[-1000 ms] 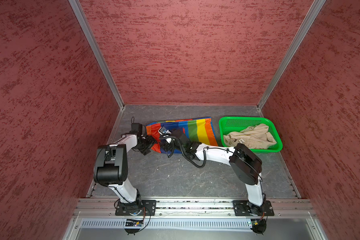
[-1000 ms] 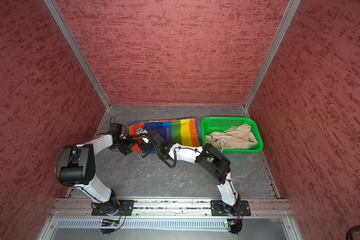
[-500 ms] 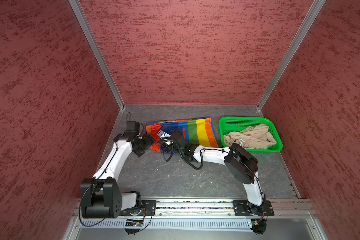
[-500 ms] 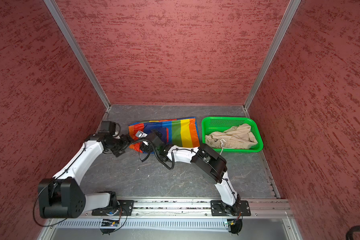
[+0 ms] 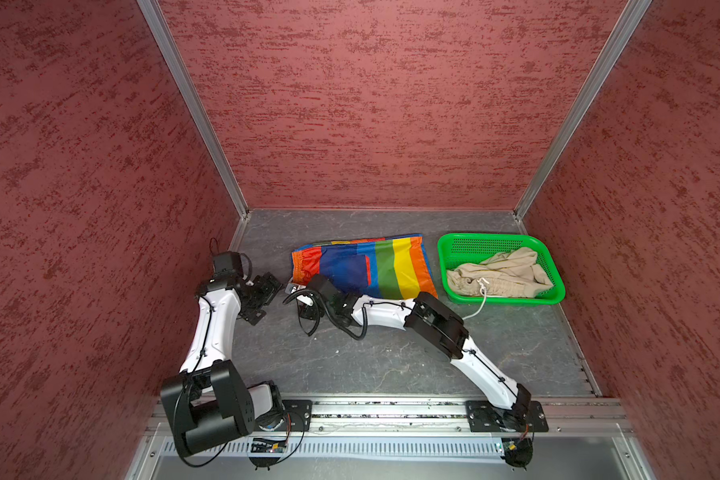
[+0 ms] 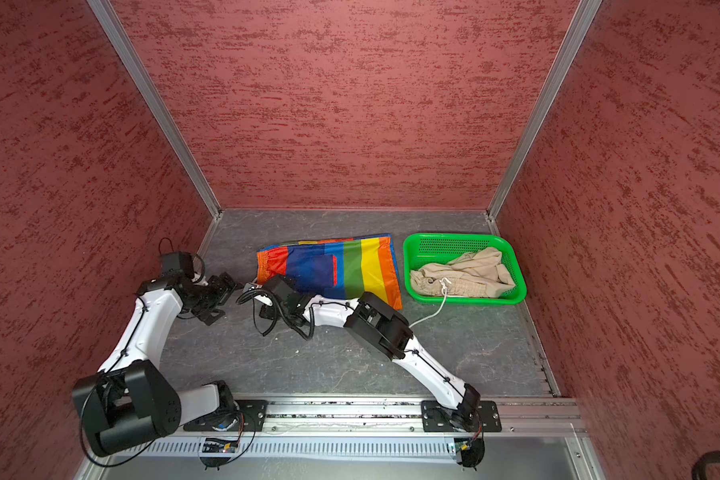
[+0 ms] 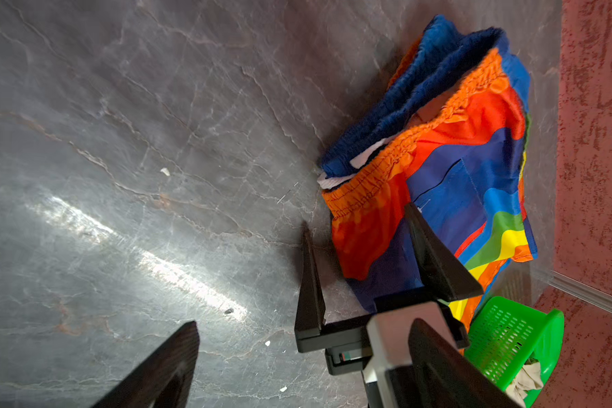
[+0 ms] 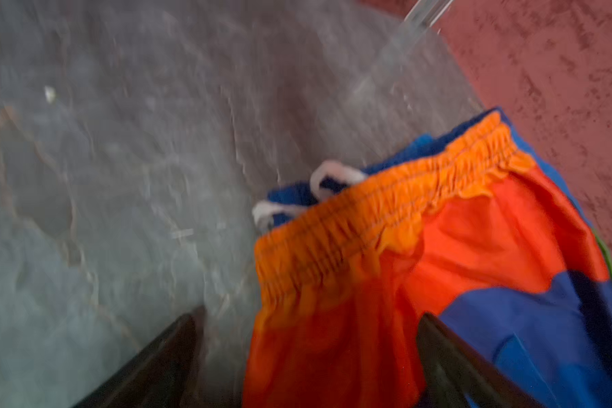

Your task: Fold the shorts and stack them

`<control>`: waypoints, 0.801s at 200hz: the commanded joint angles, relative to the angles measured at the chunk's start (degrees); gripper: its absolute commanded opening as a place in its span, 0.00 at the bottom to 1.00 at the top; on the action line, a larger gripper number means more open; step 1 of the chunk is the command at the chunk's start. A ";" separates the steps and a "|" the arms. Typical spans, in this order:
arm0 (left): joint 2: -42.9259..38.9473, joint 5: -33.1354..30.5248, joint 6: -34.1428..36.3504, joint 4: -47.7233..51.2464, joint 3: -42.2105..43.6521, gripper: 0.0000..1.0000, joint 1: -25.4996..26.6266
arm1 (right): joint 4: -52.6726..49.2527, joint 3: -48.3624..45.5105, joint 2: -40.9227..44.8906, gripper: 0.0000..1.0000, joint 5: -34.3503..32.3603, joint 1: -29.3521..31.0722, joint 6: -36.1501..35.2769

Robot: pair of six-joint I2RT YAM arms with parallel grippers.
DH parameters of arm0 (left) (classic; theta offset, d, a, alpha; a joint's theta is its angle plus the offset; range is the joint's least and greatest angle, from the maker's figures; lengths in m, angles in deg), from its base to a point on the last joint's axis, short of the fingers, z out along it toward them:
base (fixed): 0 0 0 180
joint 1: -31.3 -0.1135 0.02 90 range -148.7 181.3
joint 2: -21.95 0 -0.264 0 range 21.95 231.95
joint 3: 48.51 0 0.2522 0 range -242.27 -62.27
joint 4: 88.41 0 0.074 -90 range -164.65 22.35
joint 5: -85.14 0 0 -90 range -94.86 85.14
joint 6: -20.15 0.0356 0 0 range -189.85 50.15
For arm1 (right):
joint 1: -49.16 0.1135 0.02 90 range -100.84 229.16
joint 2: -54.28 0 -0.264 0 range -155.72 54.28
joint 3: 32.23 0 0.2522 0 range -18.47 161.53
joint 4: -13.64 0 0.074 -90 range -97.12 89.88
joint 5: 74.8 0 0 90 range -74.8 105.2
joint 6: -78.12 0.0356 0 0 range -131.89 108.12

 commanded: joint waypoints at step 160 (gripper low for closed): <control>12.00 9.04 -15.42 -30.33 6.96 0.99 13.92 | 13.76 -19.38 16.36 0.00 22.79 -4.72 27.41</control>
